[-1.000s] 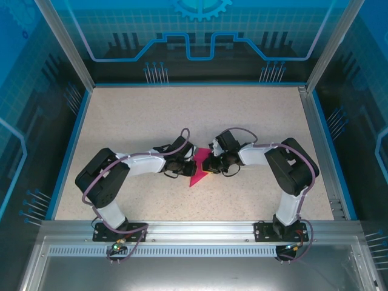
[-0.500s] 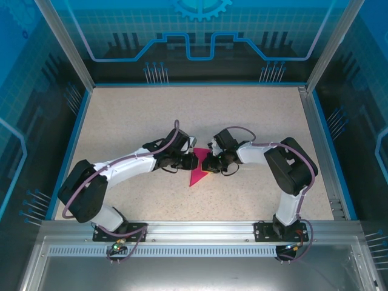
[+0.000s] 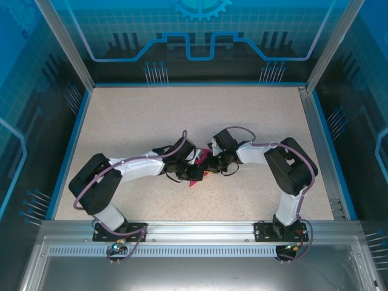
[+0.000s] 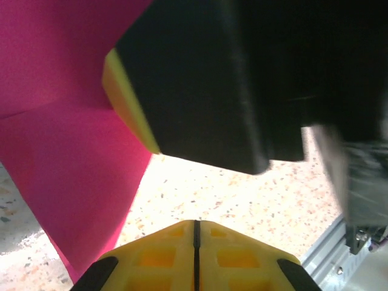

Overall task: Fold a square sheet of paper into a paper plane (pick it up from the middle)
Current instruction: Third fold the triangle at the center of the table.

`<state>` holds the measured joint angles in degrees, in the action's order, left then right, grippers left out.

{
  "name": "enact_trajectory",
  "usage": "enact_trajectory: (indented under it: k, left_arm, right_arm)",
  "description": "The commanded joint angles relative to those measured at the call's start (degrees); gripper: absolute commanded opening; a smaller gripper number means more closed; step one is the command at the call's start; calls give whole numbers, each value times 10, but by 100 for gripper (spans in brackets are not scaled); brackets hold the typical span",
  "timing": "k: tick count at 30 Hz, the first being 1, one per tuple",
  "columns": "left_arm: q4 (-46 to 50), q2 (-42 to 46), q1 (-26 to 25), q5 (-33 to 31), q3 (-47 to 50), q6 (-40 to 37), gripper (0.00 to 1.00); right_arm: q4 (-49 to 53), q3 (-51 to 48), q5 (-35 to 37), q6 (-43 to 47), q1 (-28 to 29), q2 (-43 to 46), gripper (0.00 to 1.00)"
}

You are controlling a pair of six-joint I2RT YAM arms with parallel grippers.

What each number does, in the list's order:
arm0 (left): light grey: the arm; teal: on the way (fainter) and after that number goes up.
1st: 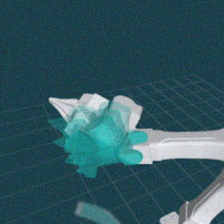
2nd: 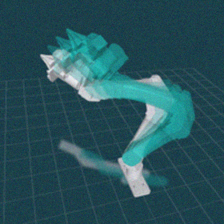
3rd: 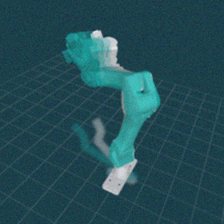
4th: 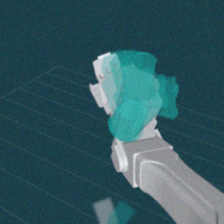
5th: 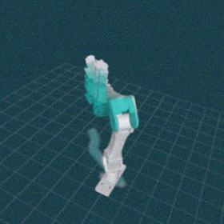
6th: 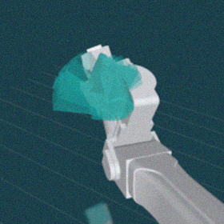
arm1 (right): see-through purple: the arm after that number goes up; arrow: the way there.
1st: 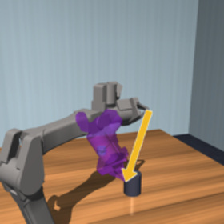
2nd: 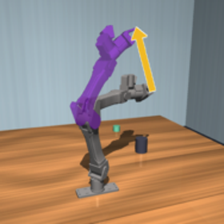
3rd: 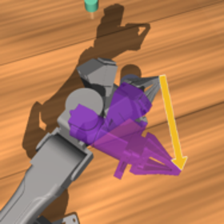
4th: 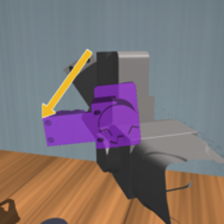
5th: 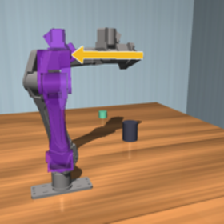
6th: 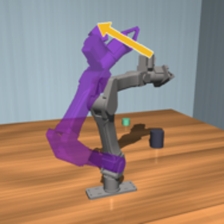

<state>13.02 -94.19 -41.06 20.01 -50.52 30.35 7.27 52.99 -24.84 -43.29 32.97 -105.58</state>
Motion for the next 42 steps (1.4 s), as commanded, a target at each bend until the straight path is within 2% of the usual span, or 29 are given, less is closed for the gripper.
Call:
enact_trajectory:
  k: [1,10,19,29,37,42]
  left_arm:
    - [-7,-20,0,13,3,11,10]
    - [-6,-44,1,-17,6,7,9]
    - [-28,-51,3,-19,25,14,9]
    - [-47,-36,20,-20,52,22,9]
    - [-51,10,21,-18,62,20,12]
    - [-43,3,23,-28,58,12,12]
  right_arm:
    - [36,-5,48,-3,7,-35,12]
    - [39,-8,51,-1,8,-35,12]
    - [44,-6,53,3,8,-39,12]
    - [51,-4,60,9,8,-48,12]
    - [55,-2,65,11,8,-52,12]
    - [55,0,63,10,8,-53,12]
